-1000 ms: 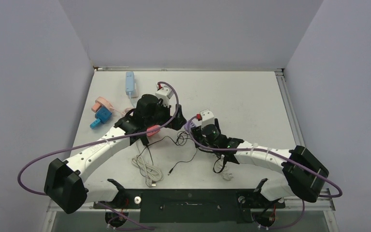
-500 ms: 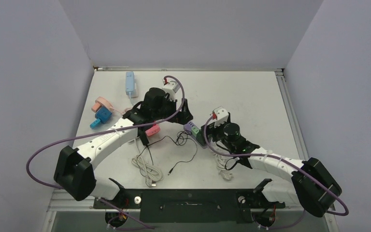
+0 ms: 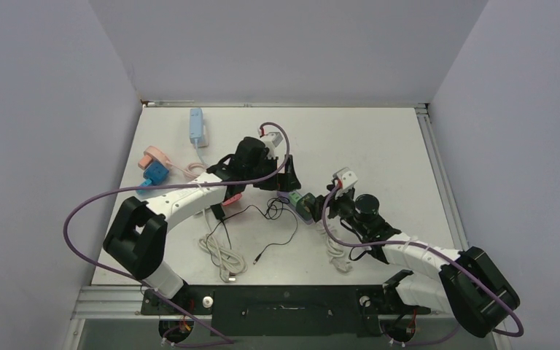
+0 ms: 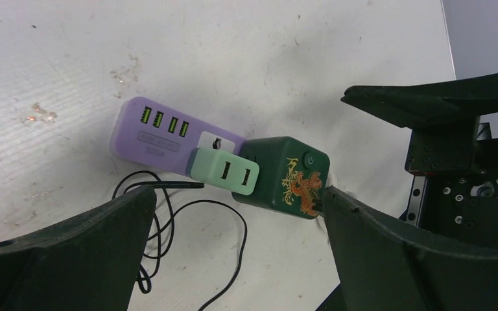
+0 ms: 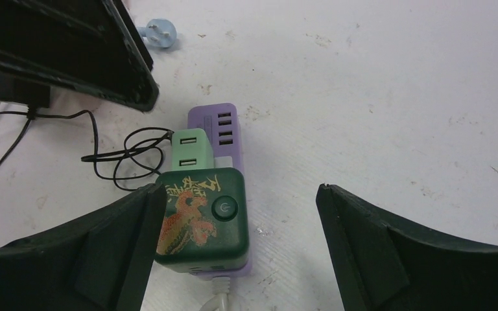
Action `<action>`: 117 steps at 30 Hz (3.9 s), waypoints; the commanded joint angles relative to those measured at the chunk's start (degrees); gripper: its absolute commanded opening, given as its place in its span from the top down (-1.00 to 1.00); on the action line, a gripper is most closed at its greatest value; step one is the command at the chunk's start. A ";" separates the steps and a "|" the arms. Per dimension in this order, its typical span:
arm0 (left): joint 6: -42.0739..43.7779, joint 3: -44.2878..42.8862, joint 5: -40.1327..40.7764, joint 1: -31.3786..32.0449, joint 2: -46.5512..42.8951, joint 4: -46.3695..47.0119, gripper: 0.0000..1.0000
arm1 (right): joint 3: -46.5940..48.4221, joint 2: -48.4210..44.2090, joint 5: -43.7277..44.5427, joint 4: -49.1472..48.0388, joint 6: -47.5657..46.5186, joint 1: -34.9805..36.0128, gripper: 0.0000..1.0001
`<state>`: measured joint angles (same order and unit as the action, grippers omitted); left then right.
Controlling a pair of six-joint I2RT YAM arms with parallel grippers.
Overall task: Pull the plug off the socket
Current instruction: Move the socket to the center of the board, then remove the plug from the socket.
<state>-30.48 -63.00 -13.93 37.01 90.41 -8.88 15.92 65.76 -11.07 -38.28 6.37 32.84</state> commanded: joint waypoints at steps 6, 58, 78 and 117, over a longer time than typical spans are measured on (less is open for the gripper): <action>-1.99 -1.20 -2.32 2.08 3.41 1.59 -0.93 | -0.43 0.90 0.87 -3.93 -0.08 4.77 -0.80; -5.80 -2.30 -5.59 -0.71 13.14 2.25 0.20 | 6.06 8.37 9.42 3.73 -0.59 7.68 -0.59; -5.62 -2.89 -5.32 -0.02 14.41 1.43 0.33 | 6.90 9.79 6.45 4.28 0.79 5.57 0.00; -4.15 -4.69 -3.78 2.24 18.60 -0.65 0.47 | 5.89 7.75 20.32 3.31 -3.62 14.98 0.65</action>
<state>-36.80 -67.99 -19.59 37.47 105.69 -5.89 20.80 74.87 9.10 -32.51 3.11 47.00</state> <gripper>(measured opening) 0.297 0.598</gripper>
